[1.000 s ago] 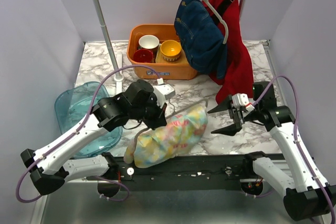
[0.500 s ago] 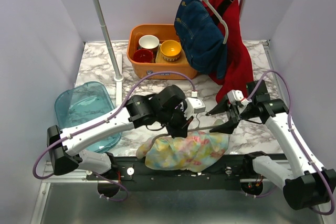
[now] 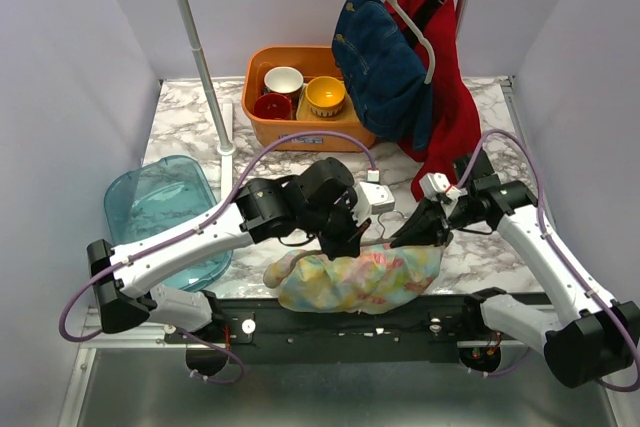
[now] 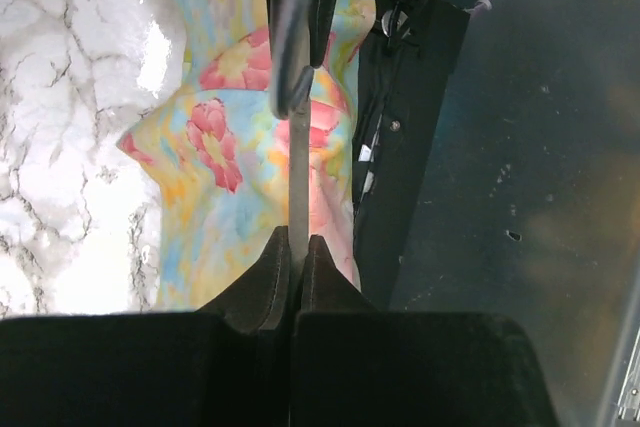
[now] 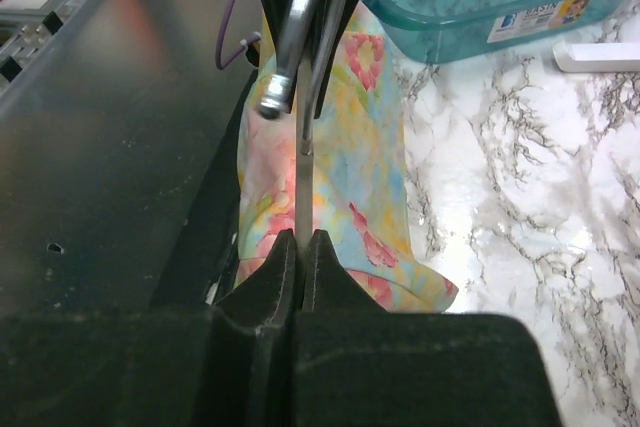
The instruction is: Place the skirt on the hanger
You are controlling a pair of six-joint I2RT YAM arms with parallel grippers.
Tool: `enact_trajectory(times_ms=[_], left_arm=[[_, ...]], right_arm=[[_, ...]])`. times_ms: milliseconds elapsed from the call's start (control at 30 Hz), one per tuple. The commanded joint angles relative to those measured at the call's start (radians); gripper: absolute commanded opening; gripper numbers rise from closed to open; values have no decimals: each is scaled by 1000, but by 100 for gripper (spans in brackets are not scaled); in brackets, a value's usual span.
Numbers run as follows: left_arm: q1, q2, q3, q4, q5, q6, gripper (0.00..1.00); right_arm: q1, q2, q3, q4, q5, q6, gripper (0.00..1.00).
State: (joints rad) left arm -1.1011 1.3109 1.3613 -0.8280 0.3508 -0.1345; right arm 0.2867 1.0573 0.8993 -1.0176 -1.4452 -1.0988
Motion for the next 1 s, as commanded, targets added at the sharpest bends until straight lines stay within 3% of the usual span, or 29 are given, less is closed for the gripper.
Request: enact_trajectory(times_ms=[0,100,233,367,533,867,900,967], left_arm=[[7,-53,9,61,-30,19,0],[23,-116,-30,82,-23,33,15],[44,-208,-77,67,-27,91,58],[61,-303,-151,41,-50,163,72],[66,-409,-231,38,-41,228,76],[67,-538,-401,148,-72,302,72],[67,-538,-403,155,-72,302,71],[67,-532,-401,164,-67,303,55]], right_arm=[[11,-14,42,-25,17,11,1],[12,-11,72,-29,68,34,1],[12,-2,79,-36,66,30,0],[12,-3,81,-24,72,48,1],[11,-3,78,-10,74,59,1],[9,1,73,-6,75,65,0],[11,1,73,-6,75,65,0],[11,3,73,-6,75,66,1]])
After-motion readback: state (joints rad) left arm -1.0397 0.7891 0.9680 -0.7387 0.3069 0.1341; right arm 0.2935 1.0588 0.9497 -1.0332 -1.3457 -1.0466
